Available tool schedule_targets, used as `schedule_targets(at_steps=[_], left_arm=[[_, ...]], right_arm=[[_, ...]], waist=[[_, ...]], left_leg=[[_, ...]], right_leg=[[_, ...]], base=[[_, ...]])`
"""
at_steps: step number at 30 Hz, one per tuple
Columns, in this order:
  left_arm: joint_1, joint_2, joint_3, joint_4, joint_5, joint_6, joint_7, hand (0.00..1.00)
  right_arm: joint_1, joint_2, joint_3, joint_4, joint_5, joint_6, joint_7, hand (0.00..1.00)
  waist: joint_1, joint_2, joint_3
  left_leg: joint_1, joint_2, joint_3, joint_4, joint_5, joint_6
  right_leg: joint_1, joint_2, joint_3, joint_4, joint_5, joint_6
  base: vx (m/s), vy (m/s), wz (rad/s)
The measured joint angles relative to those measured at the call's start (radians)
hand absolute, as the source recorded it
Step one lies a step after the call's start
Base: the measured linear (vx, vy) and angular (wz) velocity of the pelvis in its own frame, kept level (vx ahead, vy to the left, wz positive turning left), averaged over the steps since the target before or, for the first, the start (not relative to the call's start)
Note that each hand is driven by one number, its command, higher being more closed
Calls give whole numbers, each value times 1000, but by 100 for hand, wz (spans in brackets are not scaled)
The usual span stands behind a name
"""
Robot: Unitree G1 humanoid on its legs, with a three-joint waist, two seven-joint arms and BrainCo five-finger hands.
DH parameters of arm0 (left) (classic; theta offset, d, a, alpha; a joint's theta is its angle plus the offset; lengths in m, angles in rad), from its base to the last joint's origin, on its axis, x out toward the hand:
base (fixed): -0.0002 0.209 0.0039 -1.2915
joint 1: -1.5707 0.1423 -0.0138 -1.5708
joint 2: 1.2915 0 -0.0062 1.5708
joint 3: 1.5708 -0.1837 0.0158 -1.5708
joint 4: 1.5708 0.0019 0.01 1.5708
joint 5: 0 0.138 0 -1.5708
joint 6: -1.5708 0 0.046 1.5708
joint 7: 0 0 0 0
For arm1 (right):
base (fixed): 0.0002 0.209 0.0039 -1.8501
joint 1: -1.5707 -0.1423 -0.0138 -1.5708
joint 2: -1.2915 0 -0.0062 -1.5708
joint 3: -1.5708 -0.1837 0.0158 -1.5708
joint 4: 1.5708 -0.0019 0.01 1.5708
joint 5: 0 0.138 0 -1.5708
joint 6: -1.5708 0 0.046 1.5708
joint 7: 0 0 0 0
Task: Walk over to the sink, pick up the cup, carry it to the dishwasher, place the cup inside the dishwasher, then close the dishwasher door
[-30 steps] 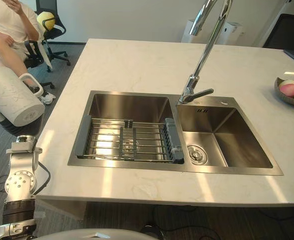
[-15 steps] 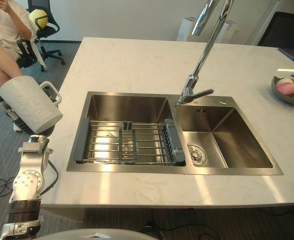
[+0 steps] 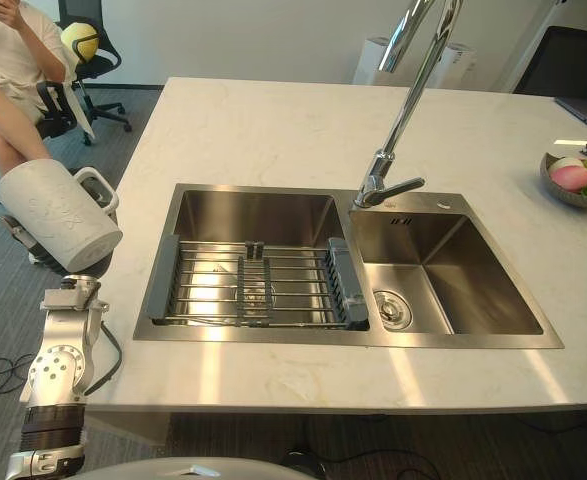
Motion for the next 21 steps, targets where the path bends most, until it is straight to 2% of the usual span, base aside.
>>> schedule_targets(at_steps=[2, 5, 6, 7, 8, 10, 14, 16, 18, 20, 21], left_arm=[[8, -6, 11, -12, -6, -19, 0, 100], [15, -14, 54, -30, -6, -40, 0, 100], [19, -14, 65, -31, -10, -40, -1, 100], [23, -13, 71, -32, -14, -41, -1, 100], [34, -13, 83, -32, -18, -40, -1, 100], [51, -10, 104, -32, -24, -40, -4, 100], [52, 36, 133, -37, -16, -58, -5, 100], [44, 58, 158, -56, 10, -80, 14, 100], [14, 70, 163, -65, 29, -98, 36, 100], [-15, 79, 168, -55, 44, -109, 60, 100], [-25, 90, 180, -33, 44, -111, 59, 100]], right_arm=[[0, 0, 0, 0, 0, 0, 0, 0], [2, -2, -2, -1, -24, -6, 3, 0], [1, -3, -2, -1, -30, -6, 4, 0], [-1, -3, -1, -4, -34, -6, 6, 0], [6, -3, 6, -6, -37, -6, 7, 0], [20, -6, 21, -5, -37, -15, 6, 0], [0, -7, 28, -4, -38, -17, 9, 0], [-31, -9, 49, -4, -39, -7, 16, 0], [-60, -17, 73, -6, -72, 6, 33, 0], [-87, -43, 77, -6, -116, 19, 44, 0], [-89, -56, 77, -6, -117, 18, 48, 0]], waist=[[2, 0, 0], [0, 15, 1], [1, 31, 8], [0, 31, 8], [0, 25, 7], [2, 23, 4], [37, 6, -10], [44, 9, -6], [50, 17, -2], [48, 32, 14], [48, 42, 22]], left_leg=[[0, 1, 4, 10, -5, -1], [-38, 27, -8, 73, -51, 8], [-43, 36, -18, 90, -62, 14], [-50, 40, -31, 104, -68, 13], [-65, 43, -75, 142, -76, 12], [-82, 42, -141, 174, -85, 0], [-124, 27, -207, 195, -65, -27], [-123, 22, -234, 209, -46, -60], [-122, 23, -263, 207, -27, -90], [-123, 26, -296, 192, 17, -114], [-128, 25, -315, 155, 63, -127]], right_leg=[[-1, 0, 2, 2, 1, 1], [-22, 1, 5, 66, -6, -8], [-30, 1, 6, 103, -21, -17], [-43, -3, 7, 149, -48, -33], [-71, -18, 11, 271, -100, -48], [-68, -17, 16, 333, -128, -38], [-55, -17, 37, 318, -197, 3], [10, -14, 28, 266, -234, 35], [43, -4, 18, 244, -260, 40], [60, 4, -16, 247, -270, 24], [62, 6, -36, 256, -277, 11]], base=[[28, 5, -6], [-25, 16, 8], [-30, 22, 27], [47, -24, 64], [63, -41, 76], [100, -85, 104], [100, -126, 67], [29, -171, 49], [-35, -184, 51], [-124, -204, 64], [-171, -182, 74]])
